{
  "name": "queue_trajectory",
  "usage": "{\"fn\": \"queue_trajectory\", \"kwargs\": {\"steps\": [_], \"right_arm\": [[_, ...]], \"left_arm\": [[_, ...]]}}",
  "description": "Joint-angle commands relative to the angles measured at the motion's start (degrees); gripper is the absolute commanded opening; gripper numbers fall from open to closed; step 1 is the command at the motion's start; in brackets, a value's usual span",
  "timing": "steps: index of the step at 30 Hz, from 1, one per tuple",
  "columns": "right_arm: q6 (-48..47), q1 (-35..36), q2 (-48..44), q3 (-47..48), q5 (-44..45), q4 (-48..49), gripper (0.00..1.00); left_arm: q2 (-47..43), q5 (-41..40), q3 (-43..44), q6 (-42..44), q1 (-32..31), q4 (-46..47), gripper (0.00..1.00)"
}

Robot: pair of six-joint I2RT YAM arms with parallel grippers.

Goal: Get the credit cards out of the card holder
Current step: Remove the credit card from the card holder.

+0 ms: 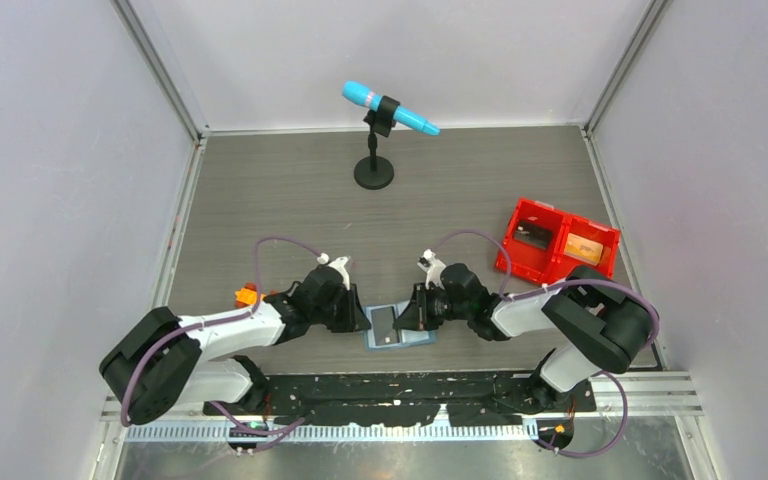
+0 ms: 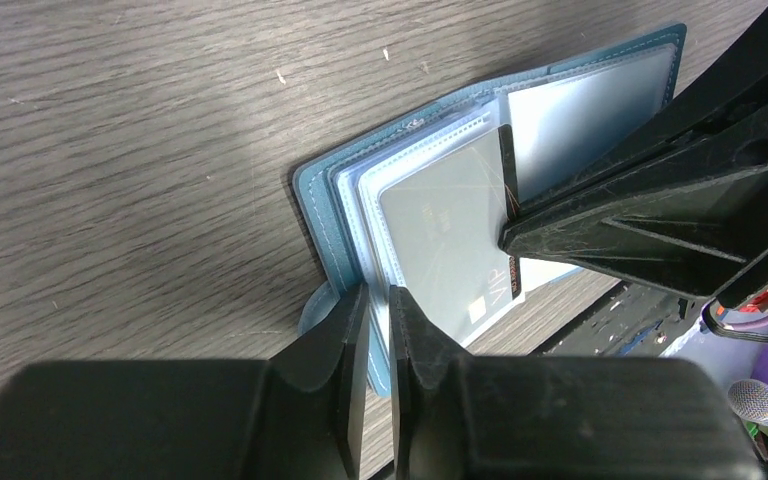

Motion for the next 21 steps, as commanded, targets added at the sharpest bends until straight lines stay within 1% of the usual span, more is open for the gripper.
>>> {"fn": "queue_trajectory", "kwargs": {"steps": [1, 2, 4, 5, 8, 11, 13, 14, 16, 17, 18, 21], "right_arm": [[-1.08, -0.15, -1.07, -1.05, -0.21, 0.72, 0.08], [-0.90, -0.20, -1.09, -1.09, -0.31, 0.85, 0.12], [-0.64, -0.24, -0.90, -1.05, -0.69, 1.44, 0.16], [-0.51, -0.36, -0.79, -1.11, -0.85, 1.80, 0.15], [-0.08, -0.65, -0.75, -1.58, -1.43, 2.90, 0.06], [-0.01, -1.14, -0.96, -2.19, -1.80, 3.34, 0.05], [-0.13, -1.35, -1.14, -2.45, -1.83, 3.36, 0.09], [-0.20, -1.45, -1.11, -2.50, -1.86, 3.49, 0.14], [-0.06, -1.55, -0.99, -2.54, -2.00, 3.81, 0.20], [0.08, -1.56, -0.96, -2.43, -2.12, 3.95, 0.21], [0.07, -1.63, -0.87, -2.40, -2.19, 3.96, 0.19], [0.16, -1.78, -1.06, -2.43, -2.44, 4.01, 0.11]], "left_arm": [[2.60, -1.34, -1.81, 0.71, -0.41, 1.50, 0.13], [2.75, -1.18, -1.89, 0.68, -0.45, 1.71, 0.12], [2.92, -0.97, -1.91, 0.68, -0.41, 1.92, 0.11], [2.81, -0.87, -1.91, 0.68, -0.40, 1.93, 0.11], [2.33, -0.75, -1.96, 0.59, -0.40, 1.80, 0.07], [1.96, -1.21, -1.79, 0.59, -0.40, 1.02, 0.04], [2.13, -1.54, -1.66, 0.59, -0.40, 0.62, 0.02], [2.27, -1.50, -1.61, 0.66, -0.40, 0.73, 0.01], [2.76, -1.27, -1.56, 0.68, -0.43, 0.98, 0.01], [3.00, -1.15, -1.56, 0.68, -0.41, 1.21, 0.01], [3.19, -1.12, -1.54, 0.61, -0.38, 1.30, 0.00], [3.51, -1.12, -1.40, 0.71, -0.40, 1.34, 0.01]]}}
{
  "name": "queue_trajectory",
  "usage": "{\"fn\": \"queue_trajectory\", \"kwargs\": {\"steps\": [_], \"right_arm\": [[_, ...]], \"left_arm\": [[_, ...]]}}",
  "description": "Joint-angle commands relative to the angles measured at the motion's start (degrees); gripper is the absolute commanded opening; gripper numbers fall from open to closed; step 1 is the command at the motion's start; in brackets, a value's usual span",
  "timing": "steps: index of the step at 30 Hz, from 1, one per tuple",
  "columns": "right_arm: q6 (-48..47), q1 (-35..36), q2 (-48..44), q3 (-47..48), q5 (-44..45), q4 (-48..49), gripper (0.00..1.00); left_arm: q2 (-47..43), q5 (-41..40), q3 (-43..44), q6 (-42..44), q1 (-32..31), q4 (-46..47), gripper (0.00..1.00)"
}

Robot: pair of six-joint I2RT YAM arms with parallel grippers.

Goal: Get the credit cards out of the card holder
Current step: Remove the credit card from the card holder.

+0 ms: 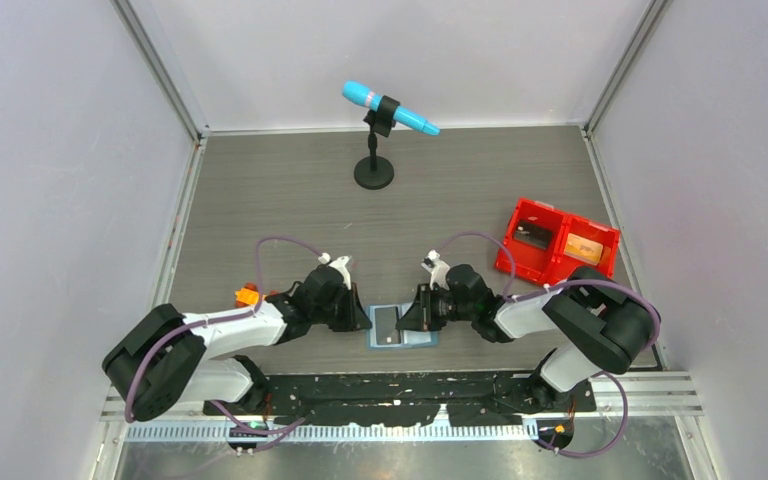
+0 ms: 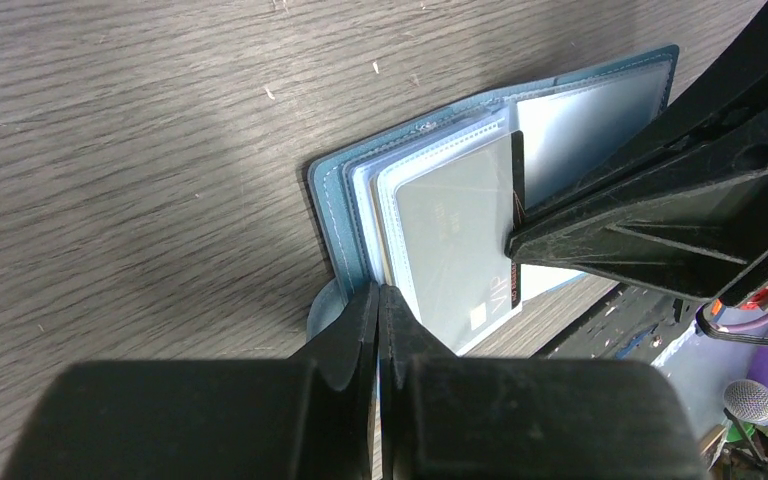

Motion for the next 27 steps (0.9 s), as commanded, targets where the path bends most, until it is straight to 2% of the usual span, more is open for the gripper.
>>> {"fn": "queue_trajectory", "kwargs": {"steps": [1, 5, 9, 11, 13, 14, 17, 18, 19, 20, 27], "right_arm": [[-0.48, -0.29, -0.87, -0.30, -0.53, 1.25, 0.10], [-0.40, -0.58, -1.52, -0.79, -0.64, 1.38, 0.08], [-0.51, -0.80, -1.91, -0.96, -0.65, 1.43, 0.16], [-0.57, -0.95, -1.75, -1.01, -1.23, 1.75, 0.06], [-0.60, -1.12, -1.61, -1.03, -1.79, 2.20, 0.05], [-0.63, -1.23, -1.70, -0.99, -1.95, 2.16, 0.06], [-1.97, -1.41, -2.50, -0.87, -2.20, 1.01, 0.23], [-2.33, -1.48, -3.24, -0.86, -2.15, 0.33, 0.21], [-3.12, -1.51, -3.94, -0.75, -2.03, -0.14, 0.11], [-3.34, -1.64, -4.21, -0.55, -1.94, -1.32, 0.07], [-4.10, -2.80, -6.02, 0.04, -1.15, -4.47, 0.07]], "left_arm": [[2.25, -1.45, -1.04, 0.89, -0.49, -1.55, 0.01], [2.44, -1.87, -1.02, 1.10, -0.46, -2.07, 0.01], [2.93, -1.85, -0.88, 1.10, -0.45, -2.01, 0.01], [3.18, -1.73, -0.55, 1.08, -0.45, -2.17, 0.01], [3.33, -1.76, -0.13, 1.16, -0.45, -2.62, 0.02], [3.40, -1.86, -0.03, 1.25, -0.46, -2.73, 0.01], [3.55, -2.32, 0.01, 1.27, -0.45, -3.16, 0.02], [3.70, -2.33, 0.02, 1.27, -0.45, -3.23, 0.01], [3.78, -2.20, 0.01, 1.21, -0.45, -3.12, 0.02], [3.92, -2.04, -0.03, 1.18, -0.45, -3.15, 0.02], [4.04, -1.99, 0.02, 1.27, -0.45, -3.07, 0.02]]}}
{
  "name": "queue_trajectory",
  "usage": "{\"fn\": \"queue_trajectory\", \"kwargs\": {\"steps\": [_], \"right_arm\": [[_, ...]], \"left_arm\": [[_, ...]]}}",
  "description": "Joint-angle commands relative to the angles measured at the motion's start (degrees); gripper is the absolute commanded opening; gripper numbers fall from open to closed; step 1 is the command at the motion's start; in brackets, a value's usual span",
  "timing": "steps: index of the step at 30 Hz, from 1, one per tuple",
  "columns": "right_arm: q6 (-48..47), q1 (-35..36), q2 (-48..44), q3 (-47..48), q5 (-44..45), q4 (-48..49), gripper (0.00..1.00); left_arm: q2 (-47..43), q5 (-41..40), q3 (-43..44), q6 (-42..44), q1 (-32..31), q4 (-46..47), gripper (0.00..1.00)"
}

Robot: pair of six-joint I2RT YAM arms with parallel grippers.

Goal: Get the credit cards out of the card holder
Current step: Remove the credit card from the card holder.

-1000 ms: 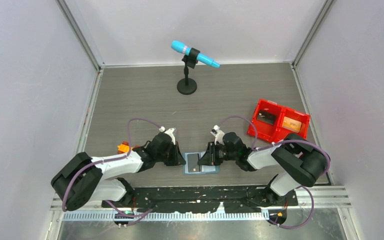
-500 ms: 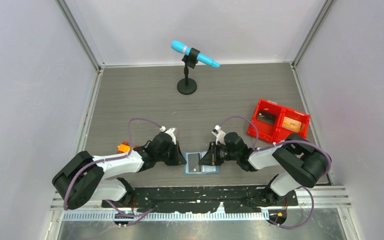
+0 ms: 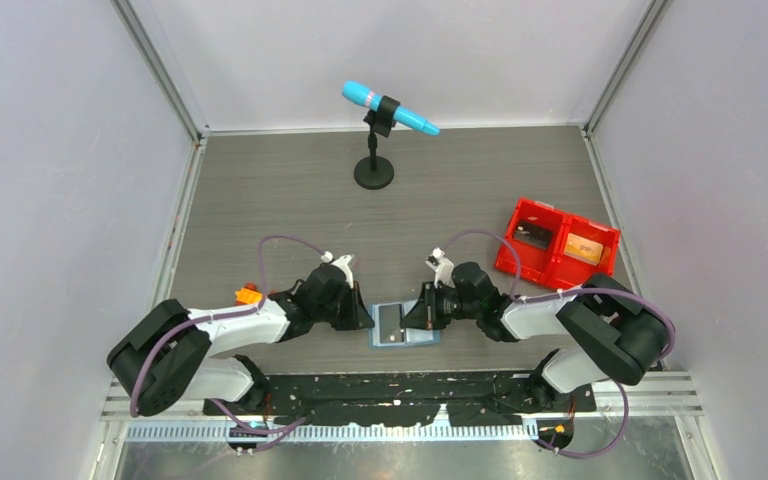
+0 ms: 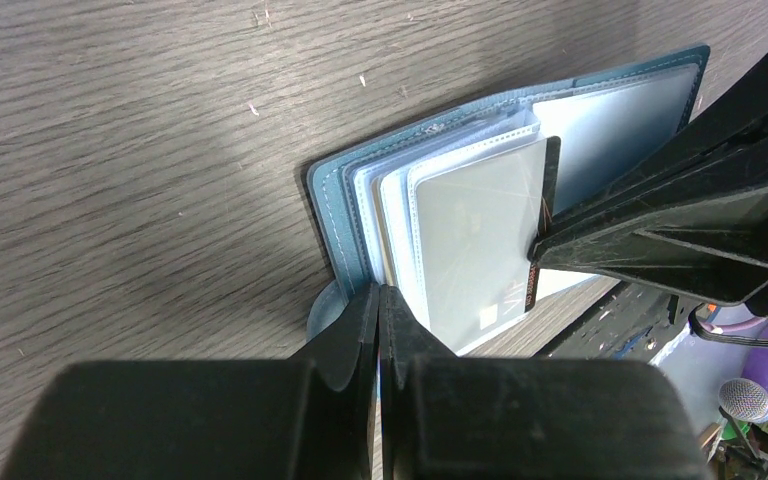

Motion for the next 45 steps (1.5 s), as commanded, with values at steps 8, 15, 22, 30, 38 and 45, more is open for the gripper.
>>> {"fn": "queue_trajectory", "kwargs": {"steps": [8, 15, 22, 30, 38, 45], "right_arm": [[-2.65, -0.90, -2.31, 0.70, 0.78, -2.61, 0.06], [-2.89, -1.74, -2.72, 0.27, 0.44, -3.45, 0.05], [-1.58, -2.18, -5.52, -0.65, 0.07, -4.11, 0.05], [-1.38, -2.26, -8.70, -0.09, 1.56, -7.90, 0.10], [-1.25, -2.34, -9.50, 0.79, 2.35, -11.51, 0.05], [-4.38, -3.15, -18.01, 1.31, 6.66, -21.50, 0.05]], "left_arm": [[1.64, -2.57, -1.25, 1.45, -0.47, -4.43, 0.02], [1.49, -2.74, -1.27, 1.54, -0.43, -4.70, 0.02], [1.36, -2.72, -1.51, 1.45, -0.43, -4.57, 0.02], [1.48, -2.66, -1.44, 1.36, -0.43, -4.62, 0.02], [1.26, -2.71, -0.90, 1.49, -0.43, -4.85, 0.02], [0.84, -2.20, -0.66, 1.54, -0.43, -6.11, 0.03]]}}
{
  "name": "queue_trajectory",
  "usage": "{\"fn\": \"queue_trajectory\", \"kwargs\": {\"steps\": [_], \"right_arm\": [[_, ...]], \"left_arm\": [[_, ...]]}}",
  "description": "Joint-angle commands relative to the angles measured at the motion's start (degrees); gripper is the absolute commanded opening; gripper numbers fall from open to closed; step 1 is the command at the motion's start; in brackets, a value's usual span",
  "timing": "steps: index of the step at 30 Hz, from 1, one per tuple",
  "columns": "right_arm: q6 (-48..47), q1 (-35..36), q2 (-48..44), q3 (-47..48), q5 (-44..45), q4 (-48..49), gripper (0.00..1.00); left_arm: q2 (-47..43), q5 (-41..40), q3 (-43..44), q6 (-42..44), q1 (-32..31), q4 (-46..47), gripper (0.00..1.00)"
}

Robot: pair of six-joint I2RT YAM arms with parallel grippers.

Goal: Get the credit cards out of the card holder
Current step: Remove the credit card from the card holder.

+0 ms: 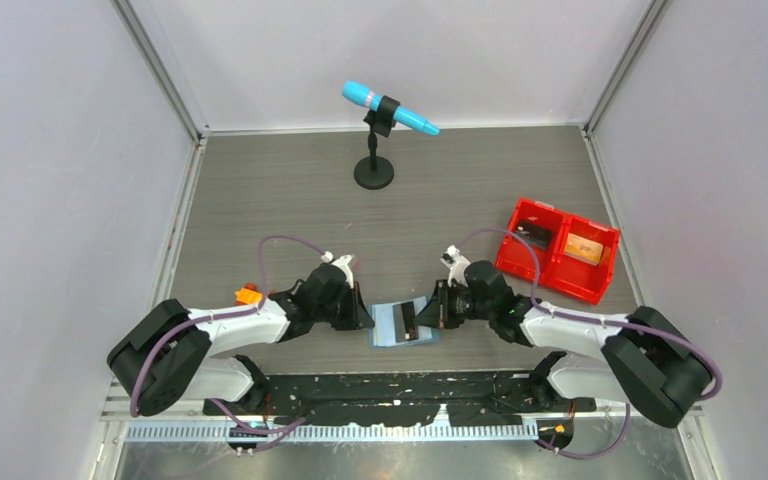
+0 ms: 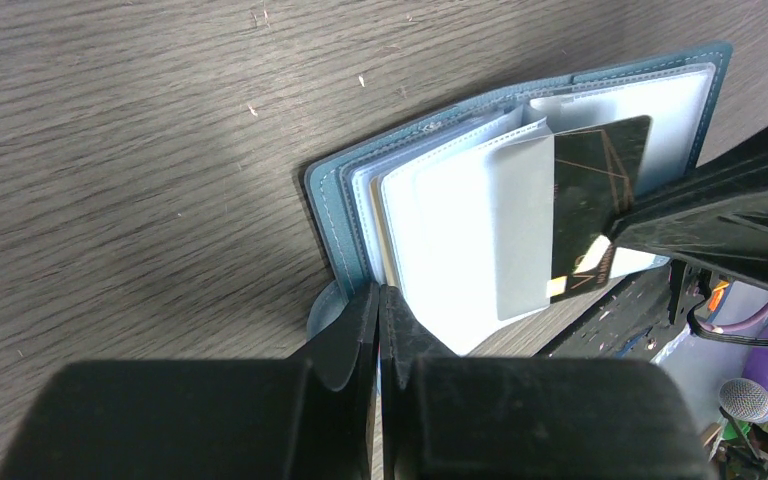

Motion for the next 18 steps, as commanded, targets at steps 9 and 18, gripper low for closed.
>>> {"fn": "queue_trajectory", "kwargs": {"steps": [9, 18], "right_arm": [[-4.51, -1.10, -13.98, 4.15, 8.71, -17.69, 0.05], [-4.37, -1.10, -18.38, 5.40, 9.98, -22.33, 0.05]], "left_arm": [[-2.05, -0.56, 1.40, 1.16, -0.43, -7.90, 0.11], [-6.13, 1.67, 4.89, 0.61, -0.40, -11.09, 0.26]]}}
